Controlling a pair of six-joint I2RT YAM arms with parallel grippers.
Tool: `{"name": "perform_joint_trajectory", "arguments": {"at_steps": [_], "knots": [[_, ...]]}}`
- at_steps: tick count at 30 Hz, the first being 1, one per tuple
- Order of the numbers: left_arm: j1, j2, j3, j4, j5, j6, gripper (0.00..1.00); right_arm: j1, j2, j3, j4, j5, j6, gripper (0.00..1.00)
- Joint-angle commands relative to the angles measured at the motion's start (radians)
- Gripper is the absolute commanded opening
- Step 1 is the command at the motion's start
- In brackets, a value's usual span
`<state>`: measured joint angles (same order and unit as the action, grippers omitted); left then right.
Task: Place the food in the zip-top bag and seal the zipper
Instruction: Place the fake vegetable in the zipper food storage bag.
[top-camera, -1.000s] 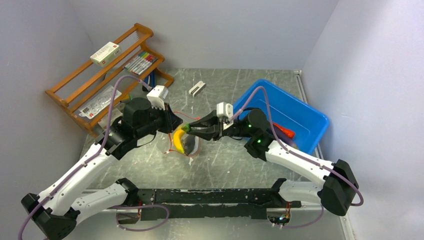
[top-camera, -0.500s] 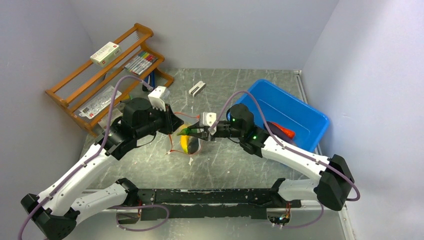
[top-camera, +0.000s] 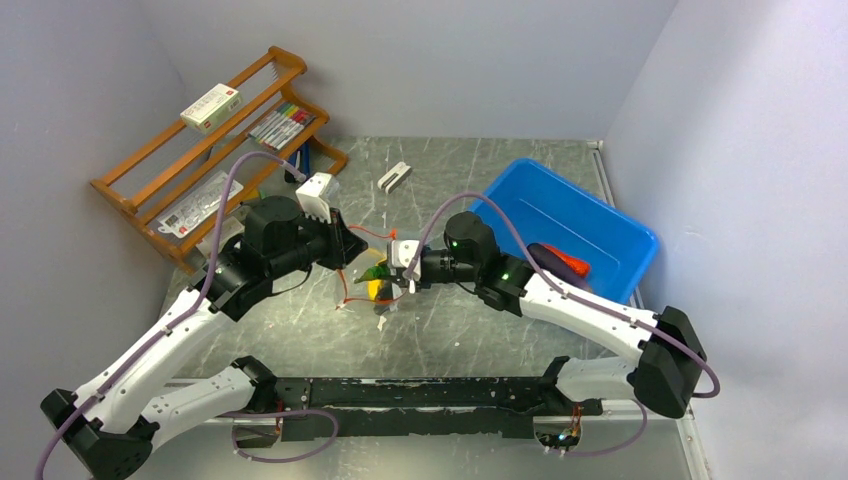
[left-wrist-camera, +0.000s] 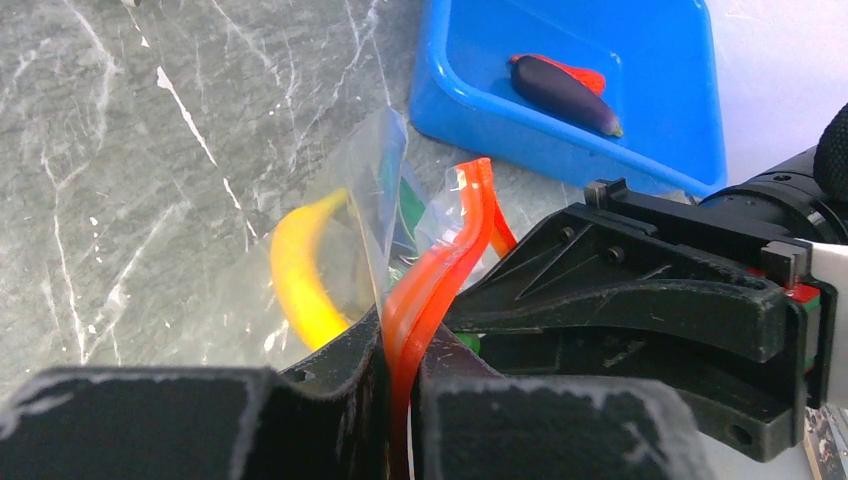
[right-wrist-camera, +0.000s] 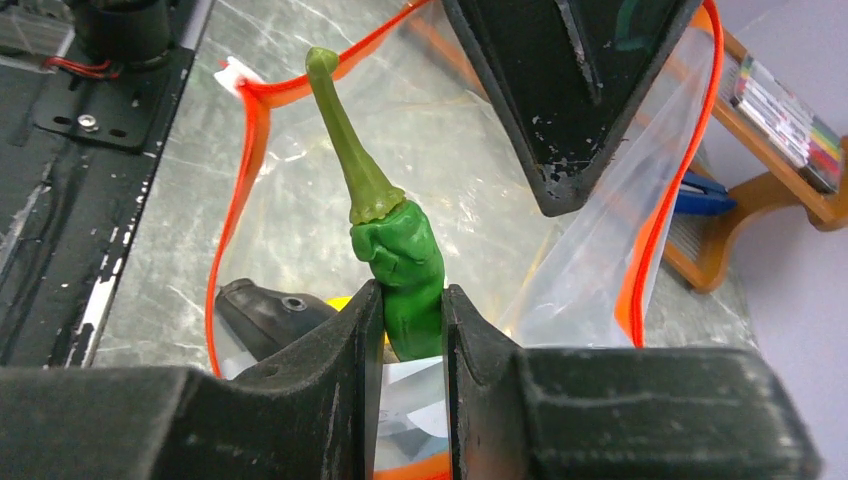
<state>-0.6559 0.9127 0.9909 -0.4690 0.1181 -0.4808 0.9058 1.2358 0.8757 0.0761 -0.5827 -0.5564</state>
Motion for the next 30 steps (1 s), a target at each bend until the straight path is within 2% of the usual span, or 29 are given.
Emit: {"name": "perform_joint_trajectory", "arguments": {"at_steps": [1,11,30], "knots": [[0.009,-0.001,0.007,0.024,0.031,0.005,0.07,0.017,0.017,0.037,-0.025,0.123,-0.003,0.22],[0.009,0.000,-0.004,0.015,0.023,0.008,0.07,0.043,0.047,0.061,-0.033,0.261,0.013,0.22],[0.009,0.002,-0.018,0.010,-0.003,0.016,0.07,0.101,0.091,0.102,-0.136,0.366,-0.075,0.24]]}}
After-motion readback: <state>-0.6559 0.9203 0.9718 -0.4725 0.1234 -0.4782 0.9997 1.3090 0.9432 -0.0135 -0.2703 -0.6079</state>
